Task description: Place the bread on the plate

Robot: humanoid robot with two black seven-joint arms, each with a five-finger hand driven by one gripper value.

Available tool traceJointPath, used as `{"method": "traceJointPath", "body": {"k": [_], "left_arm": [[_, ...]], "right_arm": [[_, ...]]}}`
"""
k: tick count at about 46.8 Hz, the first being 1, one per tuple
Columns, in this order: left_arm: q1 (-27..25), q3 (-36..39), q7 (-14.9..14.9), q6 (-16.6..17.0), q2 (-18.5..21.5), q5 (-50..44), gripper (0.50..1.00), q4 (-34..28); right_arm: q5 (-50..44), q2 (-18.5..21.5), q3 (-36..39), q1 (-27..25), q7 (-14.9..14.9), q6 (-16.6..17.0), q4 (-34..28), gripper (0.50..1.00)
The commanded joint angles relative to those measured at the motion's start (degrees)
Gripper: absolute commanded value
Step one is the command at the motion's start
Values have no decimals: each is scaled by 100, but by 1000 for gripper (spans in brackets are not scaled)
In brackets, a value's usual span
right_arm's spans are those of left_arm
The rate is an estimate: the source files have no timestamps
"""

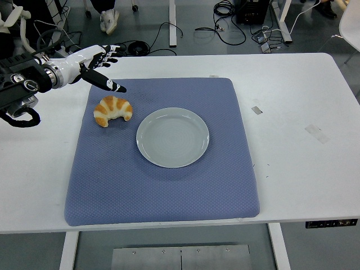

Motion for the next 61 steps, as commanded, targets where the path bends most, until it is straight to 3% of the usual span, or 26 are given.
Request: {"method": "traceJointPath", "body": {"k": [1,11,17,35,61], "left_arm": [[-126,274,-8,-12,50,54,981,17],[-451,1215,-96,-231,59,46,981,26],[-408,1250,-289,-372,59,54,981,26],[-232,1294,-263,-363,-73,63,977,219],[-214,1488,-272,-346,-196,107,896,562]], "right_arm": [[0,0,0,1,-2,1,-1,1000],[0,0,0,1,-2,1,-1,1000],[0,0,0,1,-2,1,-1,1000],[0,0,0,1,-2,1,-1,1000],[0,0,0,1,-2,1,-1,1000]]}}
